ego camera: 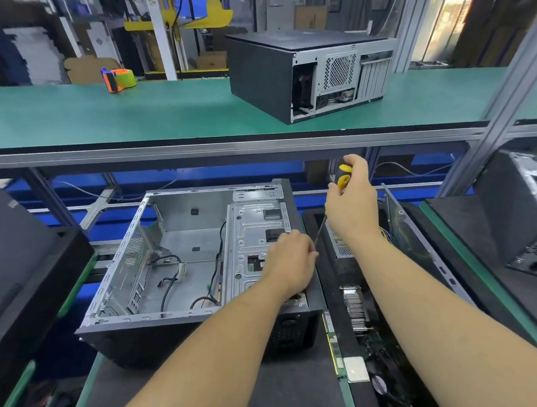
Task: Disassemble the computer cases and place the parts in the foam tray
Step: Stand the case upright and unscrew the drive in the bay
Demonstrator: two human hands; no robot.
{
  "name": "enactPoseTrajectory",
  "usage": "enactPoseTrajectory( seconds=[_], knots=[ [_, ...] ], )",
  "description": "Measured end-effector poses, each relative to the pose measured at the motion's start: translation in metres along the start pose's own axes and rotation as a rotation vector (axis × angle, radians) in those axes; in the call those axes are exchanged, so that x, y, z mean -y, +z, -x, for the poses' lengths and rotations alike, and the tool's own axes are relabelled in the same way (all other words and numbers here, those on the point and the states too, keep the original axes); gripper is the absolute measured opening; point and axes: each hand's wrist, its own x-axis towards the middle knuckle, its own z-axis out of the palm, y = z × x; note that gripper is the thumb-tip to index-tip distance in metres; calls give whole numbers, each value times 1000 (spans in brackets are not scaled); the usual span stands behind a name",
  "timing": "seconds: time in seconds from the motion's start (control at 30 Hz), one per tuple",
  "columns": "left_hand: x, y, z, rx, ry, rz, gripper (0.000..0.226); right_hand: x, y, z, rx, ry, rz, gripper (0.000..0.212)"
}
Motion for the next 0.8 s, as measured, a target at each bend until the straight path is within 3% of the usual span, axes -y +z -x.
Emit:
enactPoseTrajectory(
  seconds=[0.17, 0.4, 0.6, 0.73, 0.8],
  knots=[
    [-43, 29, -2, 197, 245, -297, 27, -31, -26, 2, -24, 30, 81, 41],
    [-75, 52, 1, 364, 329, -326, 43, -61, -57, 5, -47, 71, 108, 37],
    [-29, 7, 3, 174, 251, -416, 40, -49, -42, 10, -46, 42, 76, 44],
    [30, -33, 16, -67, 70, -302, 36, -23, -14, 15, -9, -39, 21, 47],
    [60, -49, 28, -110, -74, -295, 37, -8, 1, 18, -4, -86, -10, 45]
  ],
)
